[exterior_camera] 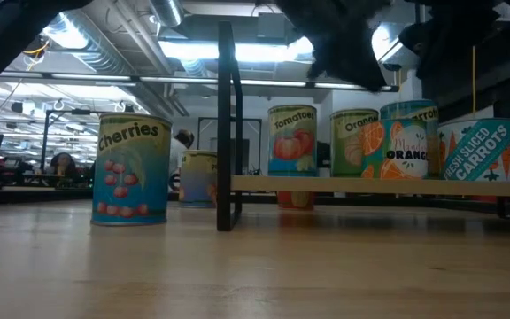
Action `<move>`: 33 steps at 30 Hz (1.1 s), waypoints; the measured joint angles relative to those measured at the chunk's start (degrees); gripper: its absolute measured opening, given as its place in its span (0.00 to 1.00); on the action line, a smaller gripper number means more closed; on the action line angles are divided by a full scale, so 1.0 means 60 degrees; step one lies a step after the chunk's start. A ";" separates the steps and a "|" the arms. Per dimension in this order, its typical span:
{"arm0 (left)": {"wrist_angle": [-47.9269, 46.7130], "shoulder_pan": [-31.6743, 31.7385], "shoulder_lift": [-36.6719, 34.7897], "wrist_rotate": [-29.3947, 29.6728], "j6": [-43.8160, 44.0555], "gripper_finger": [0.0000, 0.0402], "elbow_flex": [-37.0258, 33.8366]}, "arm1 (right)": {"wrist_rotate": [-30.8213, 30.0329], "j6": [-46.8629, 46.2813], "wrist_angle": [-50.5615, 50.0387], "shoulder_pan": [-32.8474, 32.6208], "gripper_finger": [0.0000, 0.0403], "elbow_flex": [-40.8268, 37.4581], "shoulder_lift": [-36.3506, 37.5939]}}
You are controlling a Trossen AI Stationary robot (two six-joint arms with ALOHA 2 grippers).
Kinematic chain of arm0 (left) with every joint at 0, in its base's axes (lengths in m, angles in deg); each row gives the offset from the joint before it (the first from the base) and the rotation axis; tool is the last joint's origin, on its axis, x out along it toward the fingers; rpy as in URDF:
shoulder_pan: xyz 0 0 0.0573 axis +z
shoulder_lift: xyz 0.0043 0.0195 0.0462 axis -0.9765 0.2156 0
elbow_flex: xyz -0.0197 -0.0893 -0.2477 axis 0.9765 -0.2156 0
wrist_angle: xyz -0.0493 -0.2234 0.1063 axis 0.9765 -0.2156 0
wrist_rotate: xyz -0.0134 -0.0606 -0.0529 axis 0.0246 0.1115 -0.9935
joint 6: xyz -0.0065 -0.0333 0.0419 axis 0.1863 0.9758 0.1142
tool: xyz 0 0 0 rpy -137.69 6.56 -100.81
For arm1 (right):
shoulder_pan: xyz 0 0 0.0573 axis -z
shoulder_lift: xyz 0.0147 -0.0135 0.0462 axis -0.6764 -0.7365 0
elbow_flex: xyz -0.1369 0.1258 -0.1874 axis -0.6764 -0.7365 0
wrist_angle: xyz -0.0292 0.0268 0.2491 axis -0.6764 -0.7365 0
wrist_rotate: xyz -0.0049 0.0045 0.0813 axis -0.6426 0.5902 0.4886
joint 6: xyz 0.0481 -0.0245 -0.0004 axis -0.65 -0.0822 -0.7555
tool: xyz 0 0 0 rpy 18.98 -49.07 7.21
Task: Pick and place cans onto a shelf
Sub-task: Put the canned carrots on the shelf
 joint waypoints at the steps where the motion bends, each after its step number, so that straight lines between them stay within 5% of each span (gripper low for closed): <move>1: 0.0070 -0.0030 -0.0095 0.0019 -0.0103 0.13 0.0025 | -0.0002 -0.0001 0.0058 0.0001 0.20 0.0000 -0.0030; 15: -0.2299 -0.1250 -0.1860 0.2123 -0.0328 0.13 0.0018 | 0.0004 -0.0241 0.0817 0.0338 0.20 -0.0007 -0.0778; 33: -0.3025 -0.2344 -0.1995 0.2360 0.0142 0.13 0.0004 | 0.0106 -0.0206 0.0878 0.1213 0.20 -0.0015 -0.2043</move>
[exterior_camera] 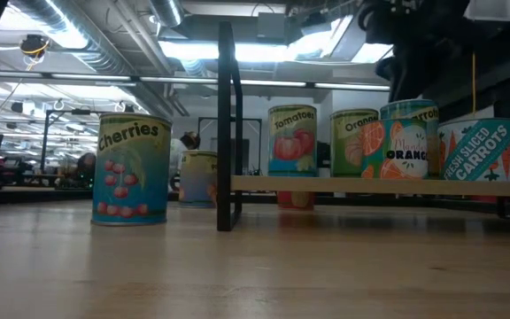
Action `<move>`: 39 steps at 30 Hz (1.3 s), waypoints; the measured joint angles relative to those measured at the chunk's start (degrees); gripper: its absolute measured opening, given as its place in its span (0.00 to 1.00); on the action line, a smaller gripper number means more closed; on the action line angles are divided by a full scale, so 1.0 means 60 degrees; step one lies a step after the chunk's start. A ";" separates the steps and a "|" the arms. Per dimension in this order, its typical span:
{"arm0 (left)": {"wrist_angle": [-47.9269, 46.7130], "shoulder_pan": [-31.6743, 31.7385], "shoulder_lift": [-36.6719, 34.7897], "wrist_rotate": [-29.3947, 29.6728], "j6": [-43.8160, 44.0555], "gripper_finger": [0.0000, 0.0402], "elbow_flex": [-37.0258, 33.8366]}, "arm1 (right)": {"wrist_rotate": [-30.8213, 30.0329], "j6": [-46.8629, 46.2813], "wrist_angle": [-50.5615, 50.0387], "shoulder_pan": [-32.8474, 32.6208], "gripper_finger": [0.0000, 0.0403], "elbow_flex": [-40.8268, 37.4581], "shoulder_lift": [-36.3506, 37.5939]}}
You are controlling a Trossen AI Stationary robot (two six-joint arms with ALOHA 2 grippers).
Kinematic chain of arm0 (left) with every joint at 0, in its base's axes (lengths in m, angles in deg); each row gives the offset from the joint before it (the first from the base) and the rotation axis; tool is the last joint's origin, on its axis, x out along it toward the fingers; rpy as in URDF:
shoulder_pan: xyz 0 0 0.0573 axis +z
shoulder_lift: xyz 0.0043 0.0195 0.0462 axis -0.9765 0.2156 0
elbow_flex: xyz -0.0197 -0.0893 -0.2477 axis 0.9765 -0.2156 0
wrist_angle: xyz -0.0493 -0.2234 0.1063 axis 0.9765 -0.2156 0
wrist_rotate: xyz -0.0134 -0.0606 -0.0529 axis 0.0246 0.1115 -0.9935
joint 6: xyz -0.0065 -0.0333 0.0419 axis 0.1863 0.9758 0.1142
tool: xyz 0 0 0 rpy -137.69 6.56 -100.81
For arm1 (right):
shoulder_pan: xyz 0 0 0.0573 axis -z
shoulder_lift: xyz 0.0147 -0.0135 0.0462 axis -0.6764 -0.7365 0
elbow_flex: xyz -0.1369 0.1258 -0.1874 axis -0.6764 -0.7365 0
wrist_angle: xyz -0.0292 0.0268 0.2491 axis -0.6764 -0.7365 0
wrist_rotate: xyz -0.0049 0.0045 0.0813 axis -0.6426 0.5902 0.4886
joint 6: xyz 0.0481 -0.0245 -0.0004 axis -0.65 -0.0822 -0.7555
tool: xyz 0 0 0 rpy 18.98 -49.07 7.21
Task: Pick and place cans onto a shelf
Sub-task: Put the canned carrots on the shelf
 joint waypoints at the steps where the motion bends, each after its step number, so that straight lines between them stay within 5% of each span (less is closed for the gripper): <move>1: -0.0003 -0.0013 0.0000 -0.0003 0.0000 0.13 0.0000 | 0.0000 0.0002 -0.0004 0.0025 0.20 0.0000 -0.0045; 11: 0.0001 -0.0042 0.0000 0.0004 0.0000 0.13 0.0000 | 0.0395 0.0002 -0.0029 0.0111 0.19 0.0011 -0.0238; 21: 0.0004 -0.0042 0.0004 0.0003 0.0023 0.13 0.0000 | 0.0419 0.0060 -0.0073 0.0111 0.02 0.0011 -0.0238; 39: 0.0004 -0.0042 0.0007 0.0001 0.0036 0.13 0.0000 | 0.0444 0.0538 -0.0724 0.0333 0.01 0.0009 -0.0021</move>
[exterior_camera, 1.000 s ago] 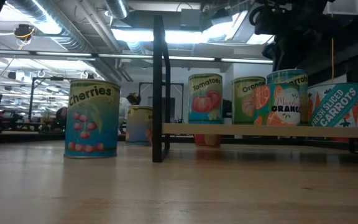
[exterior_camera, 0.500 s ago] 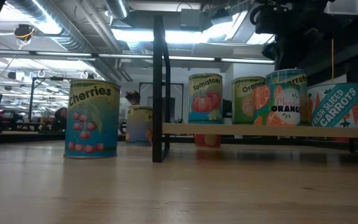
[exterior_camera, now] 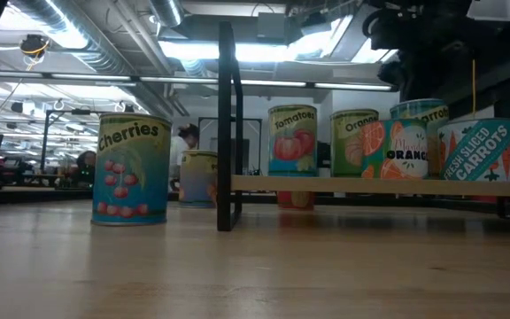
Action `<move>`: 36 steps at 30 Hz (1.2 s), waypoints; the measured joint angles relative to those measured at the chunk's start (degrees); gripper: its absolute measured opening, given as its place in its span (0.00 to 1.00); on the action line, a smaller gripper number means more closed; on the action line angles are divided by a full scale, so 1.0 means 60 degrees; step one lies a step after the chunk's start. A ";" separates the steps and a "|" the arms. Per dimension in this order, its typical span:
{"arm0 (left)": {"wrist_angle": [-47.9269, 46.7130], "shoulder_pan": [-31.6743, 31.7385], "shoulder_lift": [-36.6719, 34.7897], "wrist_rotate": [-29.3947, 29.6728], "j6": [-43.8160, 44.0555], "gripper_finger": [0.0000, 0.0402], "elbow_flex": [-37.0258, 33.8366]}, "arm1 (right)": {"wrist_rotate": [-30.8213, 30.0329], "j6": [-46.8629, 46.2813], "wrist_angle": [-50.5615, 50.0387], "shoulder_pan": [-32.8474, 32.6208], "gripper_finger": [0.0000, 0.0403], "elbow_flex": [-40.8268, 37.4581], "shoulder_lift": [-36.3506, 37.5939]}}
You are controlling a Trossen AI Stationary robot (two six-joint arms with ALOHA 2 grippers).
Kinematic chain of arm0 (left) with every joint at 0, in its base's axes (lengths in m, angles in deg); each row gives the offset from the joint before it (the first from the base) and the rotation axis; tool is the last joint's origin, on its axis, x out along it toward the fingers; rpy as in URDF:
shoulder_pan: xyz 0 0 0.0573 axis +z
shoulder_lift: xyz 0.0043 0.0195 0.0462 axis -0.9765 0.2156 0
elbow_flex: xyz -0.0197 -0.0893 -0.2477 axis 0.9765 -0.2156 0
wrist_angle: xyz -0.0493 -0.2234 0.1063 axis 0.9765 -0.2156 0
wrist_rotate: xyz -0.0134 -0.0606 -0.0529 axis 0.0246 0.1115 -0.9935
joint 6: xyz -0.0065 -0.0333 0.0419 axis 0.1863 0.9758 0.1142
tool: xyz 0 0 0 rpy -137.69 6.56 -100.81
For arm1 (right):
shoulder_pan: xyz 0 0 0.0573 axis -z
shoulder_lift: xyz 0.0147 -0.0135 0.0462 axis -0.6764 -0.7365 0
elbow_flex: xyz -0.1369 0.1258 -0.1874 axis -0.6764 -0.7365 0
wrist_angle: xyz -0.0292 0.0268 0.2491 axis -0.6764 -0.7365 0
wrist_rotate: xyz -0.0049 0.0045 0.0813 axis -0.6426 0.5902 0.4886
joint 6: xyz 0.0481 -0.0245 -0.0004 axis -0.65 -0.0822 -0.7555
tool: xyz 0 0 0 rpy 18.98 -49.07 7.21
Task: Pick and place cans onto a shelf
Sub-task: Put the canned carrots on the shelf
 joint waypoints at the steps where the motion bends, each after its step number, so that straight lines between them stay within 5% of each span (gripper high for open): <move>1: 0.0000 0.0000 0.0000 0.0000 0.0000 0.13 0.0000 | 0.0000 0.0005 -0.0104 0.0085 0.01 -0.0008 0.0077; 14: 0.0000 0.0000 0.0004 -0.0004 0.0000 0.13 0.0000 | -0.0024 0.0255 -0.0372 0.1316 0.01 -0.0042 0.0446; 27: -0.0004 0.0000 0.0007 -0.0004 0.0001 0.13 0.0000 | 0.0540 0.0218 -0.0471 0.1410 0.02 -0.0027 0.0457; 36: -0.0004 0.0000 0.0007 -0.0004 0.0004 0.13 0.0000 | 0.0544 0.0189 -0.0438 0.1410 0.12 -0.0020 0.0461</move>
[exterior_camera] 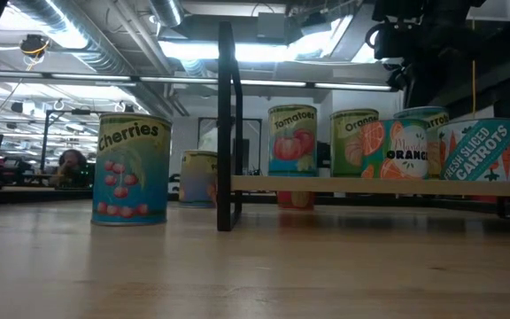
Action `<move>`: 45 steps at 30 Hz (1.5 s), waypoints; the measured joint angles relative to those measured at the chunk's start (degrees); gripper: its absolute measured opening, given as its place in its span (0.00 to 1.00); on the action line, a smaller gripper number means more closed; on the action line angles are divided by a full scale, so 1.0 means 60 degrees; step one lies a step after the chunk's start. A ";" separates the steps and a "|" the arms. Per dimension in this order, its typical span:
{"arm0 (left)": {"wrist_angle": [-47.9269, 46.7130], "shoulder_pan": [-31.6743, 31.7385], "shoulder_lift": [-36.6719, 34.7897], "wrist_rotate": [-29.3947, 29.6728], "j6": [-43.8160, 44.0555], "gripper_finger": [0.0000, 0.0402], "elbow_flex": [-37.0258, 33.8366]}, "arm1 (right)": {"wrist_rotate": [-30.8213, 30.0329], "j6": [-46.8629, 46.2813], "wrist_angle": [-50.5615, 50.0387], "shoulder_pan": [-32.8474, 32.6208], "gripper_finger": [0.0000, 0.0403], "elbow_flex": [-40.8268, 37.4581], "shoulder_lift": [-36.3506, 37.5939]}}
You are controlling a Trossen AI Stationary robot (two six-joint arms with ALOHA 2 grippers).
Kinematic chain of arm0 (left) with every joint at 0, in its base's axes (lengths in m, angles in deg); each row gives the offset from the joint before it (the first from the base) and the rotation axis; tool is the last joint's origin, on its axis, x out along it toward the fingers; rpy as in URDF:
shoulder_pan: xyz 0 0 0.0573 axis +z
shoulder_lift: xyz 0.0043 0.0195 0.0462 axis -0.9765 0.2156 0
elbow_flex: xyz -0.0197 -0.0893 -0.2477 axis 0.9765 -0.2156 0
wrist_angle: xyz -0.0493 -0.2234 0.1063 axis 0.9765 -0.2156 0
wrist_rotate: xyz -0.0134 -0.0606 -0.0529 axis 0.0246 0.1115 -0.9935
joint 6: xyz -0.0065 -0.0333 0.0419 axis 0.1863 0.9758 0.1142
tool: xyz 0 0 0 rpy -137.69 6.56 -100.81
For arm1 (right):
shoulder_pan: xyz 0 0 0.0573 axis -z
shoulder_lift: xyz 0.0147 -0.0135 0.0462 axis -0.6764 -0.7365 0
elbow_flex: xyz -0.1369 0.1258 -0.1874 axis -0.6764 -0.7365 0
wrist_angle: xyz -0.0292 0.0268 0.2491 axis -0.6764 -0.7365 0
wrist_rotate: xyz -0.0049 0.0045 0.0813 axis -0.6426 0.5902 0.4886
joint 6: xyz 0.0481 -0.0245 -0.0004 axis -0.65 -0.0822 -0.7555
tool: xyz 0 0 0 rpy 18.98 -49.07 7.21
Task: Pick and place cans onto a shelf
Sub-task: Put the canned carrots on the shelf, then put the canned pineapple on the shelf
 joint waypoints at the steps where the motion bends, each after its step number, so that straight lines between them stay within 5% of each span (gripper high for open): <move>1: 0.0000 0.0000 0.0000 0.0001 0.0000 0.13 0.0000 | 0.0000 -0.0002 0.0000 0.0000 0.13 0.0000 0.0003; 17: -0.0125 0.0021 -0.0280 -0.0027 -0.1509 0.13 0.0022 | 0.0002 0.0055 -0.0004 0.0000 0.16 0.0007 0.0032; 25: -0.1730 0.0308 -0.1376 -0.0137 -0.1800 0.13 -0.0365 | 0.0011 0.0403 0.0122 0.0000 0.16 0.0018 0.0380; 29: -0.0963 0.0812 -0.2425 -0.0463 -0.2055 0.13 -0.2139 | 0.0004 0.0415 0.0262 0.0000 0.16 0.0022 0.0710; 35: 0.1665 0.2092 -0.4664 -0.2318 -0.2036 0.13 -0.6414 | 0.0015 0.0420 0.0738 -0.0004 0.16 0.0025 0.1207; 45: 0.3990 0.3431 -0.7746 -0.2418 -0.1734 0.13 -1.0817 | -0.0080 0.1671 0.3343 0.0560 0.16 0.0795 0.0591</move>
